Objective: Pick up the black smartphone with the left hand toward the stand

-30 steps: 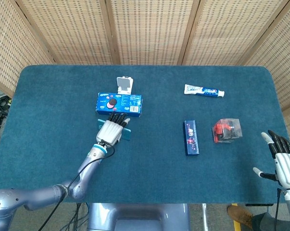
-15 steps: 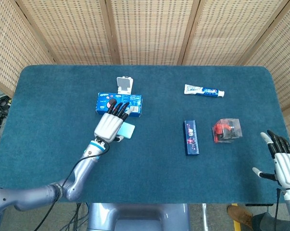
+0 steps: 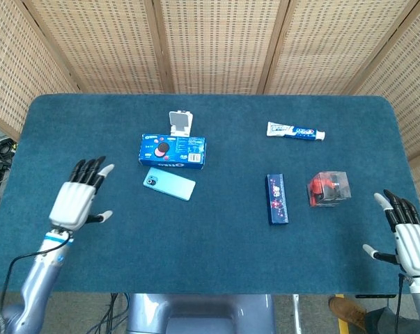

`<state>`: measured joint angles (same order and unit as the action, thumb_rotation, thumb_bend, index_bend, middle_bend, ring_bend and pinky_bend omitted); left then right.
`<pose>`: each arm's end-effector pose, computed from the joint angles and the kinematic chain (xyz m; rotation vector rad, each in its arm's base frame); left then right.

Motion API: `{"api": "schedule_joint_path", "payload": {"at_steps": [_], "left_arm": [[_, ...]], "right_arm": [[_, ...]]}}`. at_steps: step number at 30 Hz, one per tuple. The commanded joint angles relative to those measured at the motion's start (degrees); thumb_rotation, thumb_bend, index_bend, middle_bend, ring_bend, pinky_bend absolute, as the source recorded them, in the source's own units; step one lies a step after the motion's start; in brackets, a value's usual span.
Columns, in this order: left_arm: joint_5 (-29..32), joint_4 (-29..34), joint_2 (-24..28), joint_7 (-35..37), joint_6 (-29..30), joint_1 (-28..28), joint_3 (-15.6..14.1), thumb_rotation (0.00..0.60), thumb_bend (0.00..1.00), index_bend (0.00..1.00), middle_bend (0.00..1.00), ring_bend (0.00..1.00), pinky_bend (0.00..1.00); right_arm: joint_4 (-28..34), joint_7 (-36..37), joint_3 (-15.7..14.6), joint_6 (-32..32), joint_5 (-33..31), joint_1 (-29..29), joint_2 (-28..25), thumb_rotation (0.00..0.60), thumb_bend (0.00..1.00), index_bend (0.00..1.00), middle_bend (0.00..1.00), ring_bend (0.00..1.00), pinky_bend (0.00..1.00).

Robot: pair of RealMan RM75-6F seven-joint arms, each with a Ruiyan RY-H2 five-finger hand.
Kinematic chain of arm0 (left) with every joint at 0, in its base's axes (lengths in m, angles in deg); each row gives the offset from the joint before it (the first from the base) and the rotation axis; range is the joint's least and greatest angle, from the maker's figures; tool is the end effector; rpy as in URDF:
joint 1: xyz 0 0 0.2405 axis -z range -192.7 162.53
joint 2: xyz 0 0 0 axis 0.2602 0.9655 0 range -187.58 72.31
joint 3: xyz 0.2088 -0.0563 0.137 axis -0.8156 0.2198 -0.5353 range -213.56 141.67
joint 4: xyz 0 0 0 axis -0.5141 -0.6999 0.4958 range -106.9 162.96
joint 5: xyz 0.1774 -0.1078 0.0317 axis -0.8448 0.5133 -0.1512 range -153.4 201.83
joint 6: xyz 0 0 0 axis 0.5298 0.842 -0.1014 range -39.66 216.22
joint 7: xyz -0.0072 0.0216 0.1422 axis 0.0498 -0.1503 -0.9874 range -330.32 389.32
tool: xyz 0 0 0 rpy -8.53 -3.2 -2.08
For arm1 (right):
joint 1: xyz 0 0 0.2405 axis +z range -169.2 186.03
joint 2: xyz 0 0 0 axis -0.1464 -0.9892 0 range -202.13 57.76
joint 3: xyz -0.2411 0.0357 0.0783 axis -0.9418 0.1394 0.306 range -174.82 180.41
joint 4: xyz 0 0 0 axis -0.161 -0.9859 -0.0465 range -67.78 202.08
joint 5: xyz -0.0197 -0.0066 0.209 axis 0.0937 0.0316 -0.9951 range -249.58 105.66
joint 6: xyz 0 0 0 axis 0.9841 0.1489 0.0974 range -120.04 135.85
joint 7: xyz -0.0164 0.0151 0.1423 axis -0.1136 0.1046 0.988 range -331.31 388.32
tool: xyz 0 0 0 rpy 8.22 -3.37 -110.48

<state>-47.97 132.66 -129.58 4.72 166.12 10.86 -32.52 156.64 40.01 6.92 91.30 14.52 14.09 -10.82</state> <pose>-0.2033 0.2638 0.0906 -1.6020 -0.8202 -0.9154 -0.3202 -0.1912 0.1790 1.3583 -0.9744 0.9986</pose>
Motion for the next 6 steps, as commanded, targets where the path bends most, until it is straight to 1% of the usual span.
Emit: {"api": "schedule_joint_path", "payload": {"at_steps": [1, 3, 6], "left_arm": [[-3.6, 3.1, 4.5, 3.4, 5.7, -5.9, -4.8, 0.6, 0.0, 0.0, 0.0, 0.0, 0.0], [-6.1, 2.8, 6.0, 6.1, 7.8, -8.7, -7.0, 0.6, 0.0, 0.0, 0.0, 0.0, 0.0], [-9.1, 1.6, 7.4, 9.0, 10.8, -11.5, -8.6, 0.6, 0.0, 0.0, 0.0, 0.0, 0.0]], "right_arm": [[0.2, 0.2, 0.0, 0.5, 0.2, -0.2, -0.2, 0.6, 0.0, 0.09, 0.0, 0.0, 0.0], [0.4, 0.4, 0.0, 0.8, 0.4, -0.3, -0.4, 0.6, 0.0, 0.09, 0.0, 0.0, 0.0], [0.6, 0.6, -0.1, 1.1, 0.6, -0.5, -0.6, 0.6, 0.0, 0.1, 0.0, 0.0, 0.0]]}}
